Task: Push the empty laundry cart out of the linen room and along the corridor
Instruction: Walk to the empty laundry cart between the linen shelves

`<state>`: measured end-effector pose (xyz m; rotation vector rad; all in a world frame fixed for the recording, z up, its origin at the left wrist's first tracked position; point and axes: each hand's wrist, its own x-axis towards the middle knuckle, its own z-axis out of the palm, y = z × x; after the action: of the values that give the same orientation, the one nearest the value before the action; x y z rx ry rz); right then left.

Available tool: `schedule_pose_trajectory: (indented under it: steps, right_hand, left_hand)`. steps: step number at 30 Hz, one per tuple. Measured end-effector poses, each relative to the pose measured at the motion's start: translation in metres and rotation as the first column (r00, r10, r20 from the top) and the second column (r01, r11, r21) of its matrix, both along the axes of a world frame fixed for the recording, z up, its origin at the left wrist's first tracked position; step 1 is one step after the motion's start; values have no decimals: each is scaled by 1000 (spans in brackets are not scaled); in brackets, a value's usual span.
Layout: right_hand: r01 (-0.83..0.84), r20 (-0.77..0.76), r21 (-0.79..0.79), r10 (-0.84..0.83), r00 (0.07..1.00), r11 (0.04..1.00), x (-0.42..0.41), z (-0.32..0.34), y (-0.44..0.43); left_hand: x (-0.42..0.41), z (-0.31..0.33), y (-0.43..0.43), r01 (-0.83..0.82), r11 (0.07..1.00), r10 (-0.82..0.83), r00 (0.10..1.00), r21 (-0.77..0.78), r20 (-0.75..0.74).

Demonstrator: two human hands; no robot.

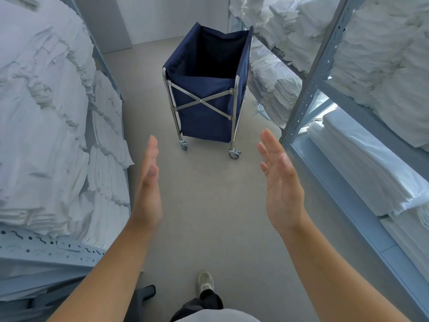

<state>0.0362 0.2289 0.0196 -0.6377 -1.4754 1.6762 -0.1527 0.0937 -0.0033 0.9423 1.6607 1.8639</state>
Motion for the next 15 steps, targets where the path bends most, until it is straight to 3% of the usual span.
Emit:
schedule_pose_trajectory:
  steps: [15]
  right_hand:
    - [57, 40, -15, -57, 998, 998, -98, -8, 27]
  left_hand:
    - [-102, -16, 39, 55, 998, -54, 998, -24, 34]
